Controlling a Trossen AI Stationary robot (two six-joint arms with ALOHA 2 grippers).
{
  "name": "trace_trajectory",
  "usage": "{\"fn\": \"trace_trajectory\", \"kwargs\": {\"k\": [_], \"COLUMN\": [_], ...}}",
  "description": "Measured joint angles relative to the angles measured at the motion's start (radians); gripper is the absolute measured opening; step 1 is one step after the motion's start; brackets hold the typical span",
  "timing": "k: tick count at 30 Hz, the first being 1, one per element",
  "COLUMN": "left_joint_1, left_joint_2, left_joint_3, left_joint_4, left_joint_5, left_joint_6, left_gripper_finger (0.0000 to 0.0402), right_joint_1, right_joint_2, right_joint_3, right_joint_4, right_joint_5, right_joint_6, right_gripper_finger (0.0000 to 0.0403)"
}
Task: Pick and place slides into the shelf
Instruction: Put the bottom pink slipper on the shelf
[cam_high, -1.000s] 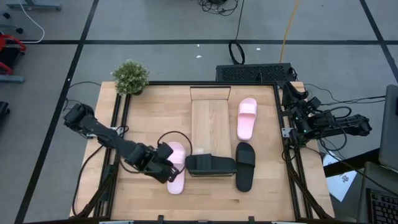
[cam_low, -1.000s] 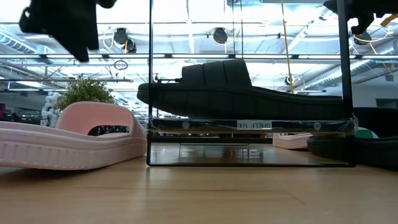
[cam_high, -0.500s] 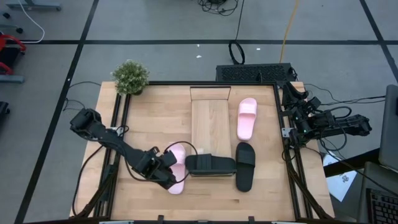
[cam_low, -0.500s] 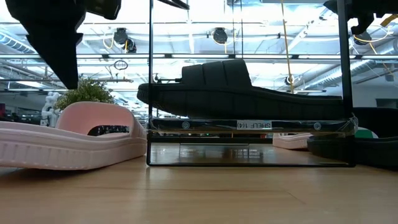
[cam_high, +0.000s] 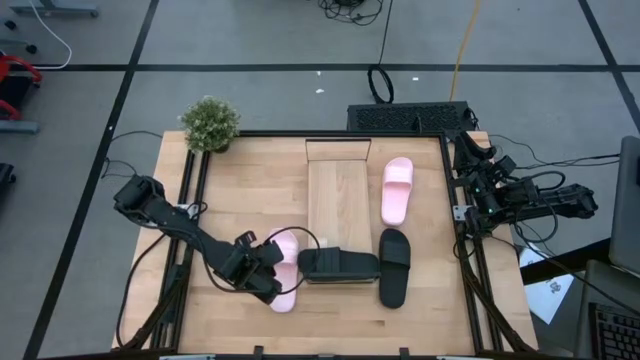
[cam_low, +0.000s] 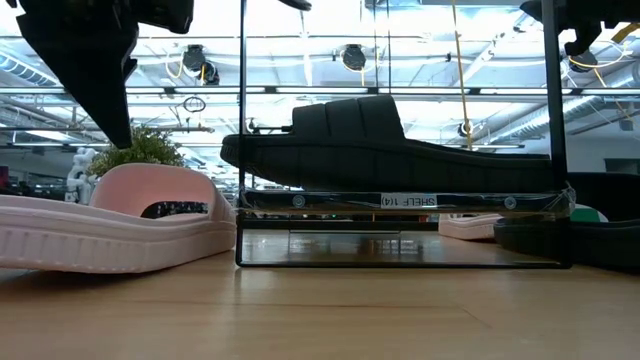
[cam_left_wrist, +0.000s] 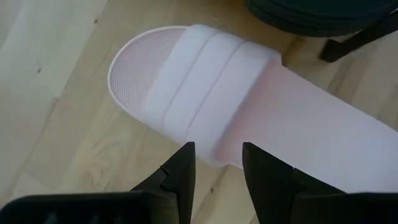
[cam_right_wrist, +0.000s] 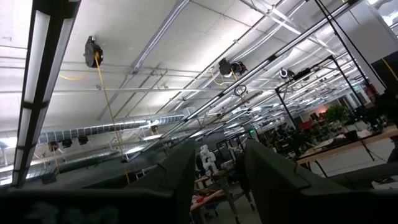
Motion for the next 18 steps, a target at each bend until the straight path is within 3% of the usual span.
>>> {"fn": "trace_trajectory", "kwargs": {"k": [18], "left_joint_1": [0.011], "left_joint_2": [0.061], "left_joint_3": [0.000], "left_joint_4": [0.030], "left_joint_5": [0.064], "left_joint_6": [0.021], "left_gripper_finger": [0.0129], "right_joint_1": [0.000], "right_joint_2": [0.000], "right_joint_3": [0.000], "right_joint_4": [0.000], "right_joint_5": [0.002], "right_joint_6": [-0.004], "right_gripper_finger": [0.0128]}}
